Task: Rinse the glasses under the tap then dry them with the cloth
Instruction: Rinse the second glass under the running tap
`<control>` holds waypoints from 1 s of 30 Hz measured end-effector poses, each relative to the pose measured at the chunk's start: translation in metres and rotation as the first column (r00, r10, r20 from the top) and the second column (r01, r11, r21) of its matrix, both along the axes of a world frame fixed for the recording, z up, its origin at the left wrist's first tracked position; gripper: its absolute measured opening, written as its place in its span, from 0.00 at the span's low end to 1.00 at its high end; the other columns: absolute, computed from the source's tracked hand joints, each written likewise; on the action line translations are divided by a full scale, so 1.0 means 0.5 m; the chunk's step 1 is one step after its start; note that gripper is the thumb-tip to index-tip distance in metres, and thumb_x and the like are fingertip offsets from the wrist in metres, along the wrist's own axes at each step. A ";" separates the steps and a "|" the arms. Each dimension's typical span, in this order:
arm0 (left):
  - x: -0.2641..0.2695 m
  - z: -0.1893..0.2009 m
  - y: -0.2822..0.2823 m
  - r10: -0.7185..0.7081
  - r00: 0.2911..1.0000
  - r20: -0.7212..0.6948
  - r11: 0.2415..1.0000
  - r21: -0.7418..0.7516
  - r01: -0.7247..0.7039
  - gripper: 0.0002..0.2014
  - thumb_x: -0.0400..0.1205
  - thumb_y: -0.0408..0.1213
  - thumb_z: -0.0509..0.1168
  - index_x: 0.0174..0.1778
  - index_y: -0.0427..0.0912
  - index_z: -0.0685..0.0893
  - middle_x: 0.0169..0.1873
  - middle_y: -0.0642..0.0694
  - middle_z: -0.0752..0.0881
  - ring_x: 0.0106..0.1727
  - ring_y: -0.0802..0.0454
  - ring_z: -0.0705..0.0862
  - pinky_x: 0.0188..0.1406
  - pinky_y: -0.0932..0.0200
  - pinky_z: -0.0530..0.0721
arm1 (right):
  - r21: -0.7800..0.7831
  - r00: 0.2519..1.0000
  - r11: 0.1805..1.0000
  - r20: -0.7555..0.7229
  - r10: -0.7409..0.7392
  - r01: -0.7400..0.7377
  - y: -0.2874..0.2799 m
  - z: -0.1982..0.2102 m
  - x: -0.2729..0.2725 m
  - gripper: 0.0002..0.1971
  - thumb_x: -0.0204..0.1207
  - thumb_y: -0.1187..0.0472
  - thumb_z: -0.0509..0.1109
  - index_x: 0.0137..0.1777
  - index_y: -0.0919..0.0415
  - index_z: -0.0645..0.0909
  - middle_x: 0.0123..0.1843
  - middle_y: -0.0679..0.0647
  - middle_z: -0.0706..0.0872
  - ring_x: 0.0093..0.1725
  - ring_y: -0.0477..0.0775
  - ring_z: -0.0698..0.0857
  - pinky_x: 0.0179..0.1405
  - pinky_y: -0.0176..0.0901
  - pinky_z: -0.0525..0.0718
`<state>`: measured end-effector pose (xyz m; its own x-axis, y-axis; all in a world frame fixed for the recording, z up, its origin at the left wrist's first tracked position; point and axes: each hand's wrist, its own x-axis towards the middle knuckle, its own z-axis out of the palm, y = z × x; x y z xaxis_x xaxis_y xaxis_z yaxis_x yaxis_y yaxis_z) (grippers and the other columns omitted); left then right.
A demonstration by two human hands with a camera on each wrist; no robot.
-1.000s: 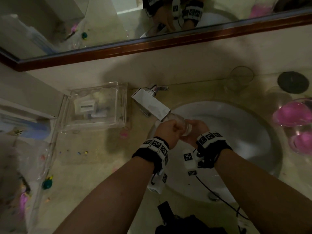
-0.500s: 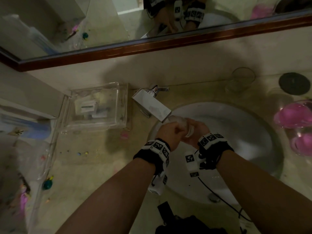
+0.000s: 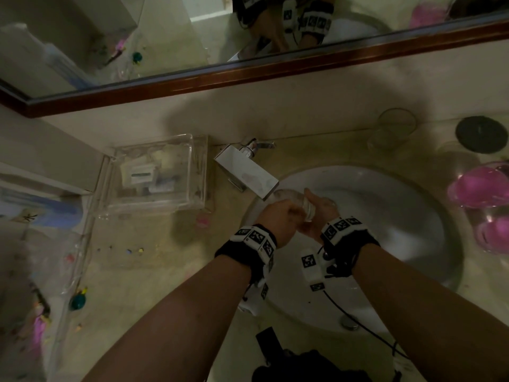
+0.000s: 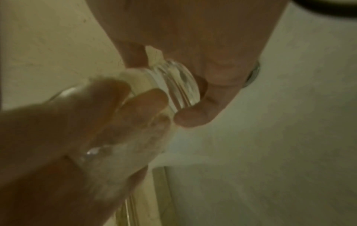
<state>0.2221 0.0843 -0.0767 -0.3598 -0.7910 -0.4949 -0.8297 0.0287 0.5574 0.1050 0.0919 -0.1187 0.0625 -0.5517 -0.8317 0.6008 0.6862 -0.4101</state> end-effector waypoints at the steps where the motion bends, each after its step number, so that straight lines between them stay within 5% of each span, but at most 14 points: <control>1: -0.001 0.000 -0.003 -0.015 1.000 0.005 1.000 0.018 0.015 0.12 0.86 0.37 0.61 0.62 0.41 0.86 0.61 0.44 0.86 0.62 0.48 0.82 0.52 0.67 0.72 | 0.014 1.000 1.000 -0.011 -0.009 0.009 -0.001 0.008 0.000 0.21 0.85 0.49 0.57 0.43 0.63 0.83 0.42 0.60 0.86 0.41 0.57 0.84 0.58 0.53 0.78; 4: -0.003 0.010 -0.008 -0.013 1.000 0.003 0.999 0.037 0.013 0.12 0.85 0.34 0.61 0.60 0.40 0.88 0.61 0.43 0.87 0.62 0.46 0.83 0.57 0.62 0.75 | 0.001 0.997 1.000 -0.070 0.014 -0.014 0.000 -0.020 -0.010 0.15 0.83 0.56 0.63 0.63 0.66 0.78 0.59 0.61 0.84 0.47 0.55 0.83 0.46 0.43 0.84; 6: -0.001 0.012 -0.008 0.022 0.999 -0.025 1.000 0.003 -0.022 0.11 0.84 0.35 0.62 0.56 0.39 0.89 0.56 0.43 0.89 0.57 0.46 0.85 0.50 0.62 0.76 | 0.008 0.989 0.994 -0.108 0.106 -0.105 -0.009 -0.047 -0.006 0.27 0.71 0.59 0.78 0.68 0.64 0.76 0.66 0.62 0.81 0.53 0.57 0.85 0.41 0.35 0.86; 8: 0.001 0.009 -0.005 0.072 0.996 -0.046 0.997 -0.010 -0.073 0.09 0.84 0.37 0.65 0.51 0.38 0.89 0.51 0.42 0.89 0.50 0.49 0.85 0.45 0.64 0.74 | 0.056 0.980 0.987 -0.125 0.154 -0.148 -0.006 -0.050 -0.012 0.25 0.71 0.63 0.77 0.67 0.66 0.77 0.59 0.64 0.83 0.51 0.60 0.85 0.38 0.38 0.87; 10: 0.003 0.004 0.000 0.095 0.994 -0.052 0.995 0.002 -0.095 0.09 0.84 0.39 0.65 0.55 0.41 0.87 0.54 0.44 0.88 0.50 0.51 0.83 0.46 0.66 0.73 | -0.044 0.975 0.989 -0.179 0.132 -0.142 0.001 -0.036 -0.014 0.11 0.81 0.67 0.66 0.60 0.70 0.78 0.45 0.59 0.86 0.49 0.61 0.84 0.38 0.42 0.84; 13: 0.010 0.000 0.001 0.025 0.999 -0.031 1.000 0.010 -0.025 0.12 0.85 0.37 0.63 0.64 0.42 0.83 0.62 0.44 0.85 0.62 0.46 0.82 0.57 0.64 0.75 | 0.087 0.996 0.993 -0.046 -0.073 0.077 -0.005 -0.026 -0.009 0.16 0.84 0.49 0.60 0.45 0.62 0.79 0.38 0.57 0.84 0.41 0.58 0.81 0.36 0.46 0.78; 15: 0.009 -0.001 -0.006 -0.032 0.999 -0.010 0.999 0.032 0.033 0.11 0.86 0.36 0.62 0.61 0.41 0.86 0.61 0.42 0.86 0.63 0.44 0.82 0.62 0.57 0.78 | 0.106 0.998 0.992 -0.004 -0.062 0.062 -0.004 -0.014 -0.005 0.19 0.80 0.44 0.64 0.54 0.60 0.80 0.45 0.58 0.84 0.43 0.58 0.83 0.35 0.47 0.81; 18: 0.007 0.003 -0.009 -0.006 1.000 -0.001 1.000 -0.004 0.006 0.09 0.85 0.37 0.64 0.55 0.39 0.88 0.54 0.42 0.88 0.54 0.47 0.84 0.55 0.56 0.80 | 0.101 0.999 0.994 -0.011 0.048 -0.046 -0.004 -0.045 -0.006 0.35 0.64 0.46 0.80 0.69 0.59 0.75 0.64 0.64 0.81 0.62 0.65 0.81 0.58 0.56 0.83; 19: 0.008 -0.002 -0.008 0.010 1.000 -0.008 0.999 -0.037 -0.011 0.09 0.84 0.38 0.64 0.53 0.39 0.88 0.51 0.43 0.88 0.49 0.50 0.83 0.49 0.61 0.78 | 0.106 1.000 0.994 -0.002 0.026 -0.026 -0.004 -0.032 -0.005 0.30 0.69 0.53 0.78 0.70 0.62 0.75 0.68 0.66 0.79 0.67 0.65 0.79 0.66 0.55 0.79; 21: 0.007 -0.003 -0.005 0.027 1.000 -0.012 0.996 -0.083 -0.028 0.09 0.85 0.40 0.64 0.52 0.40 0.87 0.46 0.46 0.87 0.43 0.55 0.79 0.34 0.73 0.70 | 0.027 0.998 0.999 0.047 0.035 -0.037 -0.001 -0.014 -0.006 0.15 0.83 0.60 0.61 0.65 0.69 0.77 0.65 0.68 0.81 0.66 0.66 0.79 0.71 0.56 0.73; 23: -0.001 0.000 -0.002 -0.050 0.999 0.008 0.998 -0.037 0.050 0.13 0.86 0.41 0.61 0.58 0.39 0.86 0.50 0.46 0.86 0.48 0.53 0.81 0.39 0.80 0.69 | 0.047 0.998 0.998 0.033 -0.046 0.045 -0.008 -0.026 -0.008 0.16 0.86 0.55 0.55 0.53 0.66 0.79 0.50 0.62 0.87 0.55 0.60 0.82 0.72 0.53 0.70; 25: -0.008 -0.003 -0.001 -0.149 0.989 0.020 0.987 0.055 0.148 0.16 0.87 0.40 0.56 0.63 0.37 0.85 0.59 0.41 0.86 0.59 0.45 0.83 0.60 0.66 0.78 | 0.089 0.996 0.992 0.012 -0.089 0.087 -0.015 -0.030 -0.005 0.16 0.85 0.48 0.55 0.52 0.59 0.77 0.47 0.56 0.85 0.49 0.56 0.80 0.68 0.53 0.73; 27: -0.011 -0.006 -0.003 -0.189 0.980 0.065 0.978 0.104 0.182 0.14 0.86 0.34 0.59 0.62 0.38 0.86 0.58 0.39 0.86 0.60 0.41 0.84 0.62 0.50 0.81 | 0.120 0.996 0.989 -0.010 -0.085 0.086 -0.014 -0.029 -0.005 0.15 0.83 0.46 0.60 0.50 0.59 0.79 0.45 0.56 0.83 0.46 0.57 0.80 0.50 0.52 0.80; 30: -0.002 -0.002 -0.012 -0.161 0.981 0.105 0.987 0.039 0.158 0.11 0.85 0.36 0.62 0.59 0.44 0.87 0.56 0.44 0.88 0.58 0.45 0.85 0.57 0.57 0.80 | 0.120 0.998 0.991 0.020 -0.056 0.053 -0.002 -0.040 -0.008 0.14 0.83 0.49 0.59 0.47 0.59 0.79 0.44 0.58 0.83 0.42 0.58 0.80 0.36 0.46 0.77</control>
<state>0.2213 0.0783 -0.0776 -0.4238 -0.7118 -0.5601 -0.8708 0.1501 0.4682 0.1008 0.0910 -0.1384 0.0551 -0.4513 -0.8906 0.6468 0.6957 -0.3125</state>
